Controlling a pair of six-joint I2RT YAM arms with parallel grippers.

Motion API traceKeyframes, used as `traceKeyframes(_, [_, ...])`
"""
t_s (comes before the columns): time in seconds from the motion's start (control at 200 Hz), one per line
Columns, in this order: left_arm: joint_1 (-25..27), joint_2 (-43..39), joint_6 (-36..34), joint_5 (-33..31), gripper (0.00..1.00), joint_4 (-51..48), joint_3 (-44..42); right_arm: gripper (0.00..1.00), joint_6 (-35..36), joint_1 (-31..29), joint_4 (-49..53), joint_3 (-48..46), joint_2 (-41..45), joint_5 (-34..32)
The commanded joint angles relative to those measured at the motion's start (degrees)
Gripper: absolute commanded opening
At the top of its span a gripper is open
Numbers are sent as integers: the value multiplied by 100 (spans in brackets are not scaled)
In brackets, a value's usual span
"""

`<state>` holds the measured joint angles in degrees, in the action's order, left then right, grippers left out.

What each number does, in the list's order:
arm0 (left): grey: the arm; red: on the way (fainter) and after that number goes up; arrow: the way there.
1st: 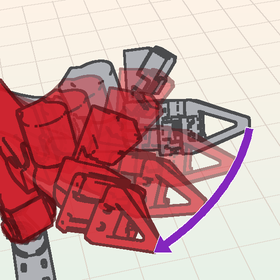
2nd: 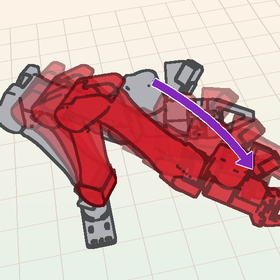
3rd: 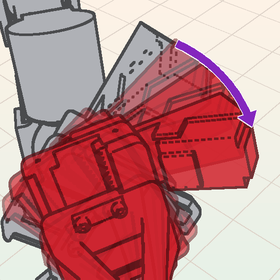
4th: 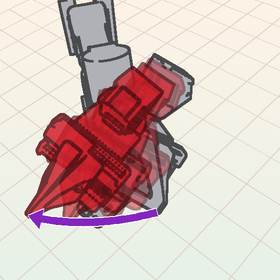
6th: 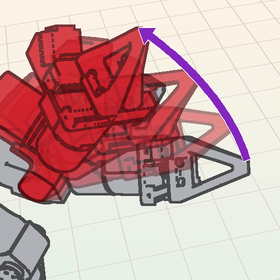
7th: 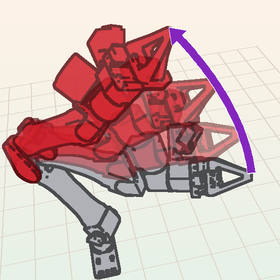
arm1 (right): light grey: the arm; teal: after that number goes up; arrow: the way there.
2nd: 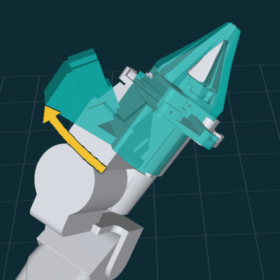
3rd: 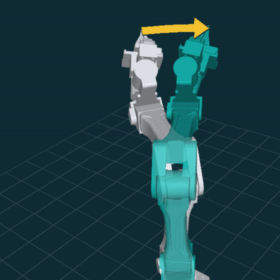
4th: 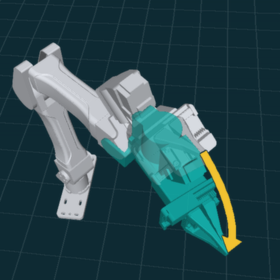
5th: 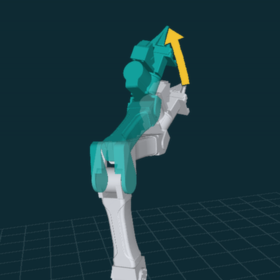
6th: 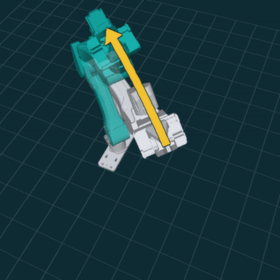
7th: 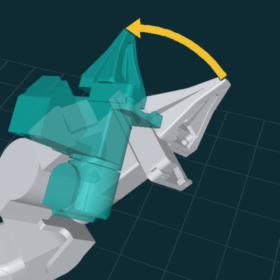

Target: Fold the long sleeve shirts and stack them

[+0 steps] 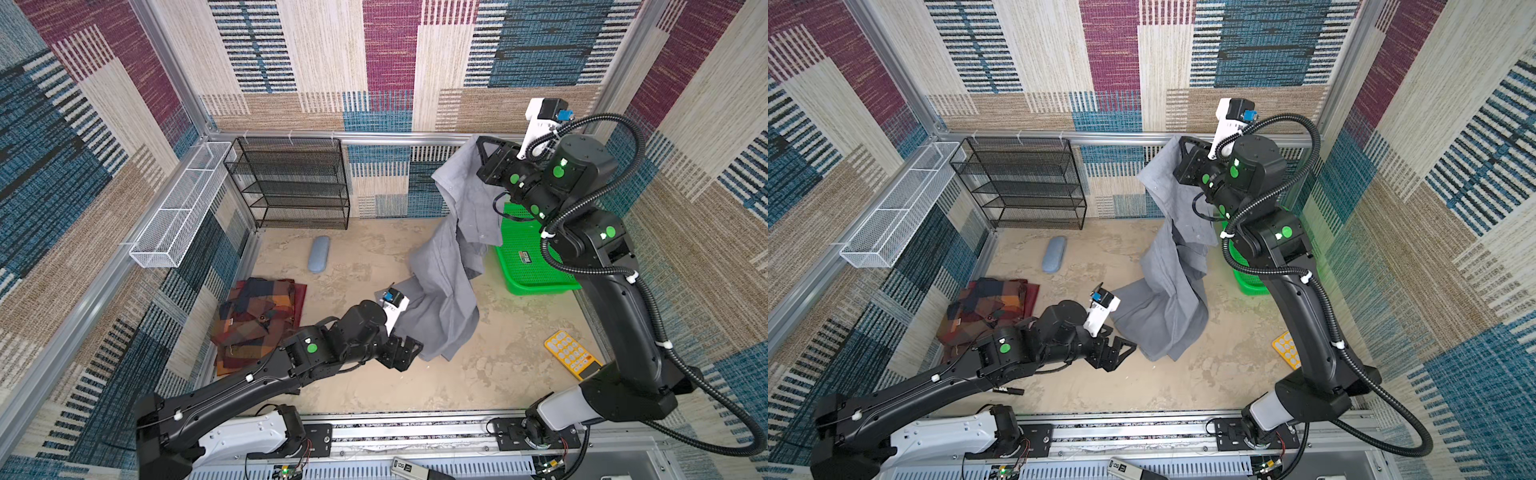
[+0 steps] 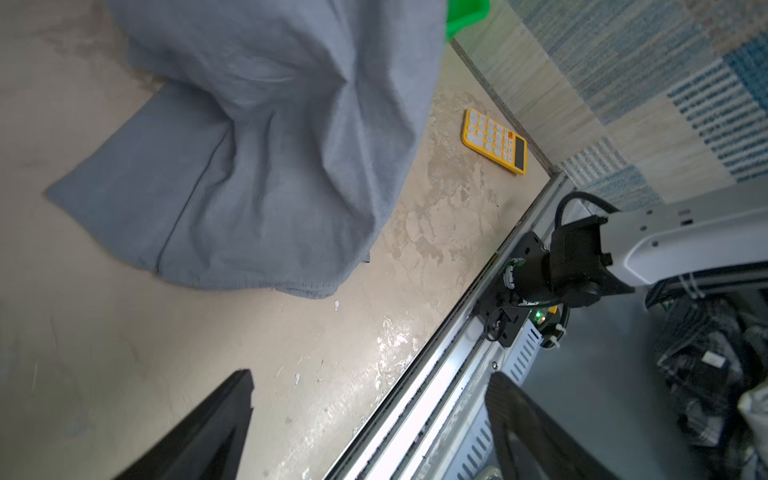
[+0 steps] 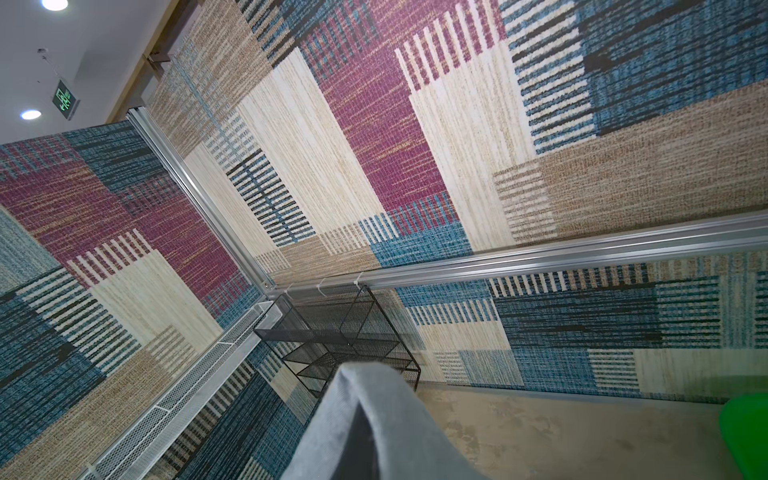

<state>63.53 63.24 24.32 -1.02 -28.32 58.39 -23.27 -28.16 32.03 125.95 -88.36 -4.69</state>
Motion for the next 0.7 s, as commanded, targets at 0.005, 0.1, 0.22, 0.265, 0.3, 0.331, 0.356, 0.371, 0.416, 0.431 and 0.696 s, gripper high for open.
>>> traceKeyframes(0.005, [641, 672, -1228, -901, 94, 510, 405, 0, 40, 2, 390, 600, -334, -67])
traceKeyframes(0.1, [1022, 1546, -1658, -1840, 94, 331, 981, 0, 20, -4, 622, 1019, -566, -72])
traceKeyframes(0.22, [1364, 2502, -2120, -2640, 96, 177, 1765, 0, -33, 1, 752, 1248, -689, 1])
traceKeyframes(0.265, [1484, 2789, -2191, -2739, 99, 154, 2040, 0, -41, -3, 719, 1255, -705, 15])
traceKeyframes(0.3, [1566, 3005, -2195, -2929, 99, 91, 2233, 0, -38, 1, 709, 1270, -716, 12])
traceKeyframes(0.331, [1607, 3205, -2194, -3032, 99, 1, 2373, 0, -31, -2, 723, 1318, -725, 3])
traceKeyframes(0.356, [1618, 3354, -2175, -3113, 99, -71, 2482, 0, -20, 8, 739, 1370, -742, -2])
traceKeyframes(0.371, [1614, 3444, -2133, -3172, 99, -115, 2515, 0, -12, 4, 750, 1393, -752, -6])
traceKeyframes(0.416, [1620, 3657, -1995, -3302, 99, -220, 2605, 0, 2, 6, 774, 1468, -762, -27])
traceKeyframes(0.431, [1619, 3716, -1971, -3308, 100, -218, 2615, 0, 6, 5, 778, 1482, -766, -29])
traceKeyframes(0.696, [1506, 4809, -1416, -3915, 93, -700, 3159, 0, -38, 5, 759, 1468, -772, 74])
